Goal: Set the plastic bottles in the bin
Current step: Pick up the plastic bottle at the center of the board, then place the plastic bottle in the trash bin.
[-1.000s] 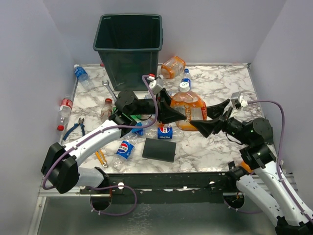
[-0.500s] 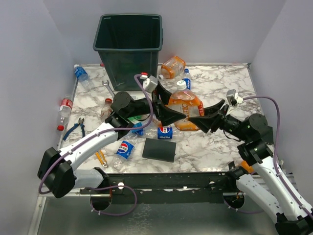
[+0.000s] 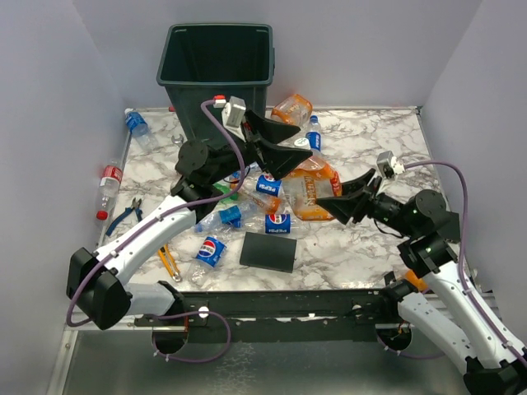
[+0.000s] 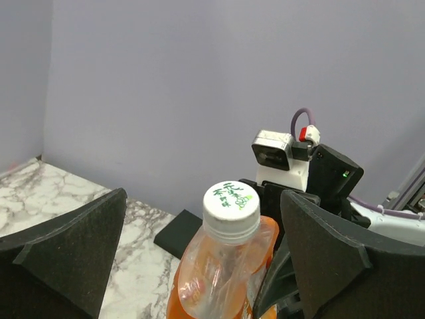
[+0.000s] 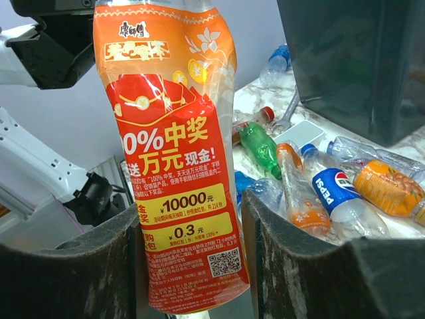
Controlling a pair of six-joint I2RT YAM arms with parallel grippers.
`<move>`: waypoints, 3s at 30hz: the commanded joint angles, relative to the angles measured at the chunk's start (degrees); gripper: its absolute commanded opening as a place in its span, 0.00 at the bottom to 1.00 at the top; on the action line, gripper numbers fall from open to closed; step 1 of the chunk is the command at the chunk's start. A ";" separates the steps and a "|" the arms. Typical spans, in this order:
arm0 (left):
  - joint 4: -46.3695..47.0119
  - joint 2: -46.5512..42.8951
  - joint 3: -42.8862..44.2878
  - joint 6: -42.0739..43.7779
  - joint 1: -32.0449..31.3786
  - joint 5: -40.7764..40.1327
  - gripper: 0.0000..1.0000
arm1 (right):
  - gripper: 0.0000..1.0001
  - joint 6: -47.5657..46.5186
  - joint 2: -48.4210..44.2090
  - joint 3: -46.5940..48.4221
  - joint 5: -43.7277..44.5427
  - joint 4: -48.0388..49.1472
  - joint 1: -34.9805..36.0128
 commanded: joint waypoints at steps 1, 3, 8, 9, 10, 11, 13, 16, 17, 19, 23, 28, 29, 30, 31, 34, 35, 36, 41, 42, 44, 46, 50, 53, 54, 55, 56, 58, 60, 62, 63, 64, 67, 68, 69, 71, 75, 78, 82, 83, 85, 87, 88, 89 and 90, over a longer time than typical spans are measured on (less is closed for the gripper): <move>-0.11 2.97 2.65 -4.25 0.04 3.95 0.94 | 0.28 -1.19 0.40 -0.78 -0.37 -0.24 0.16; -0.11 3.98 3.61 -4.86 0.01 5.26 0.81 | 0.27 -1.36 0.67 -0.92 -0.38 -0.23 0.21; -0.11 5.19 4.60 -5.65 0.03 6.65 0.40 | 0.31 -1.49 0.87 -0.54 -0.18 -0.53 0.21; -0.11 5.16 4.65 -5.46 -0.01 6.24 0.32 | 0.42 -1.33 0.94 -0.29 -0.12 -0.87 0.16; -0.13 5.16 4.79 -5.21 -0.01 6.04 0.24 | 0.57 -1.22 0.95 0.12 -0.16 -1.41 0.18; -0.12 5.07 5.04 -4.82 -0.01 5.64 0.17 | 0.72 -0.91 0.85 0.44 -0.07 -1.92 0.16; -0.81 5.02 5.97 -3.24 0.13 3.97 0.00 | 0.93 -0.35 0.30 1.02 0.86 -3.21 0.19; -5.02 5.03 8.60 0.28 1.20 -1.15 0.00 | 1.00 -0.49 -1.07 2.90 2.24 -6.67 0.17; -6.39 5.13 9.92 1.54 1.81 -3.99 0.00 | 1.00 -0.49 -1.66 3.43 2.60 -7.82 0.20; -9.30 5.31 12.87 4.90 3.44 -9.44 0.00 | 1.00 -0.36 -2.93 4.57 3.62 -10.98 0.15; -13.82 5.60 19.70 16.19 6.51 -28.33 0.00 | 1.00 -0.28 -5.35 6.68 7.50 -15.71 0.18; -9.46 10.82 28.17 29.51 11.10 -48.85 0.00 | 1.00 -0.50 -7.75 5.52 13.69 -18.94 0.14; -7.20 12.25 29.31 31.54 12.22 -51.31 0.00 | 1.00 0.00 -8.31 4.60 14.42 -18.80 0.11; -5.08 13.99 30.59 32.83 13.63 -53.22 0.00 | 1.00 0.94 -8.83 3.62 15.17 -18.44 0.17; -3.51 15.47 31.95 33.98 15.16 -53.99 0.00 | 1.00 1.78 -9.33 2.50 15.56 -17.78 0.18; 2.04 20.42 35.22 40.07 17.45 -57.13 0.00 | 1.00 4.46 -10.54 -1.22 15.37 -15.56 0.16; 2.99 22.38 36.57 42.88 17.69 -59.06 0.00 | 1.00 5.21 -10.88 -2.43 15.30 -14.70 0.15; 3.12 24.43 38.62 45.95 17.76 -61.33 0.00 | 1.00 5.61 -11.17 -3.39 15.33 -14.32 0.13; 4.28 31.53 41.43 54.25 18.70 -65.41 0.00 | 1.00 5.66 -12.06 -5.23 17.88 -15.53 0.15; 4.43 32.69 41.79 55.27 18.92 -65.88 0.00 | 1.00 5.60 -12.09 -5.24 18.24 -15.86 0.19; 4.90 34.59 42.44 56.60 19.14 -66.90 0.00 | 1.00 5.56 -11.90 -5.47 18.36 -16.17 0.14; 5.34 36.24 42.94 57.52 19.36 -68.72 0.00 | 1.00 5.76 -11.75 -5.88 18.33 -16.27 0.16; 5.80 37.96 42.55 57.79 20.54 -73.29 0.00 | 1.00 6.64 -11.55 -6.81 18.44 -16.27 0.14; 5.77 38.16 40.97 57.82 21.39 -75.66 0.00 | 1.00 6.63 -11.50 -7.25 19.13 -16.19 0.20; 5.70 38.12 40.51 57.67 21.57 -76.01 0.00 | 1.00 6.54 -11.38 -7.34 19.38 -16.11 0.17; 5.69 38.05 40.08 57.53 21.60 -76.02 0.01 | 1.00 6.48 -11.23 -7.41 19.72 -16.05 0.17; 5.69 37.97 39.75 57.51 21.61 -75.83 0.07 | 1.00 6.32 -11.14 -7.45 19.98 -16.01 0.14; 5.31 37.82 39.48 56.99 21.60 -75.21 0.27 | 1.00 6.03 -10.56 -7.24 20.47 -16.08 0.20; 4.24 37.69 39.56 56.17 21.60 -74.39 0.50 | 1.00 5.84 -10.10 -6.99 20.89 -16.22 0.22; 3.35 37.60 39.97 55.39 21.49 -74.05 0.69 | 1.00 5.66 -9.79 -6.70 21.15 -16.35 0.14; 2.87 37.57 40.15 55.01 21.51 -73.83 0.74 | 1.00 5.60 -9.70 -6.65 21.28 -16.42 0.17; 2.49 37.59 40.45 54.70 21.45 -73.65 0.79 | 1.00 5.52 -9.70 -6.59 21.44 -16.51 0.14; 1.64 37.59 41.54 54.18 21.13 -73.22 0.90 | 1.00 5.47 -9.89 -6.49 22.03 -16.83 0.21; 1.38 37.47 41.97 54.15 20.82 -72.92 0.96 | 1.00 5.43 -9.91 -6.52 22.11 -16.94 0.10; 1.15 37.42 42.47 54.18 20.48 -72.72 0.99 | 1.00 5.39 -10.03 -6.54 22.27 -16.96 0.15; 0.87 37.21 43.45 54.72 19.62 -72.66 0.99 | 1.00 5.39 -10.07 -6.49 22.35 -17.06 0.21; 0.67 35.87 44.61 56.09 16.76 -72.66 0.99 | 1.00 5.46 -10.23 -6.40 23.05 -17.24 0.19; 0.55 33.63 43.68 56.97 13.65 -71.18 0.99 | 1.00 5.79 -10.21 -6.55 23.72 -17.16 0.15; 0.33 30.38 40.88 60.92 8.16 -68.77 0.99 | 1.00 6.68 -10.06 -6.75 24.75 -17.15 0.15; 0.26 29.48 39.85 61.94 6.61 -68.32 0.99 | 1.00 6.82 -10.01 -6.77 25.01 -17.26 0.20; -0.20 27.22 36.91 63.19 3.58 -67.31 0.99 | 1.00 7.40 -9.89 -6.82 25.49 -17.33 0.14; -0.92 24.32 32.87 62.03 1.64 -66.11 0.99 | 1.00 8.08 -9.77 -7.11 26.38 -17.28 0.11; -1.76 22.47 30.78 60.87 0.82 -65.38 0.99 | 1.00 8.62 -9.77 -7.44 26.90 -17.18 0.19; -2.75 20.47 28.17 59.40 0.18 -64.40 0.99 | 1.00 9.19 -9.66 -7.78 27.83 -17.01 0.15; -3.88 18.46 25.46 57.67 -0.28 -63.29 0.99 | 1.00 9.92 -9.49 -8.07 28.91 -16.79 0.07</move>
